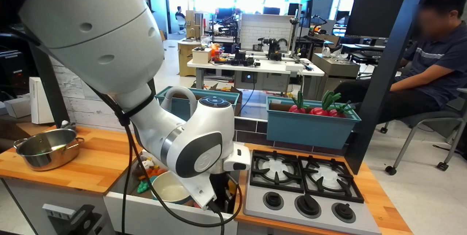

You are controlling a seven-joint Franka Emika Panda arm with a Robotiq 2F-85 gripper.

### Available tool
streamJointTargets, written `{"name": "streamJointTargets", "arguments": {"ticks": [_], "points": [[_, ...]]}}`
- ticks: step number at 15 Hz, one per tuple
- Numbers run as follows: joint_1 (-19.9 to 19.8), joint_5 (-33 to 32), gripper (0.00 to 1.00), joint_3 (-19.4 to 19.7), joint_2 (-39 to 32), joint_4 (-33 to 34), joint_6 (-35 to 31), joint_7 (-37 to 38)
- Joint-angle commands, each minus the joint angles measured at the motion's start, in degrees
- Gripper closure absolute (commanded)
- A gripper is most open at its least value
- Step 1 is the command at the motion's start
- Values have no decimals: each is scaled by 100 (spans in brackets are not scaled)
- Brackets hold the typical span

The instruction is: Pick up the yellow plush toy from the sink and put it inside the silver pot on the left side of the counter

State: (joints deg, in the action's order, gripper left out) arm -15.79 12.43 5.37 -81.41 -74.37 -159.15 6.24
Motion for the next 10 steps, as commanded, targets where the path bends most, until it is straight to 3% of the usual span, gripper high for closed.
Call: {"name": "streamJointTargets", "arguments": {"ticks": [1, 5, 10], "points": [[-468, -245, 100, -441, 506, -846, -413, -1322], [-1073, -301, 100, -1014, 756, -1447, -1077, -2498], [-2294, -1336, 100, -2152, 586, -2091, -2885, -3237]]}}
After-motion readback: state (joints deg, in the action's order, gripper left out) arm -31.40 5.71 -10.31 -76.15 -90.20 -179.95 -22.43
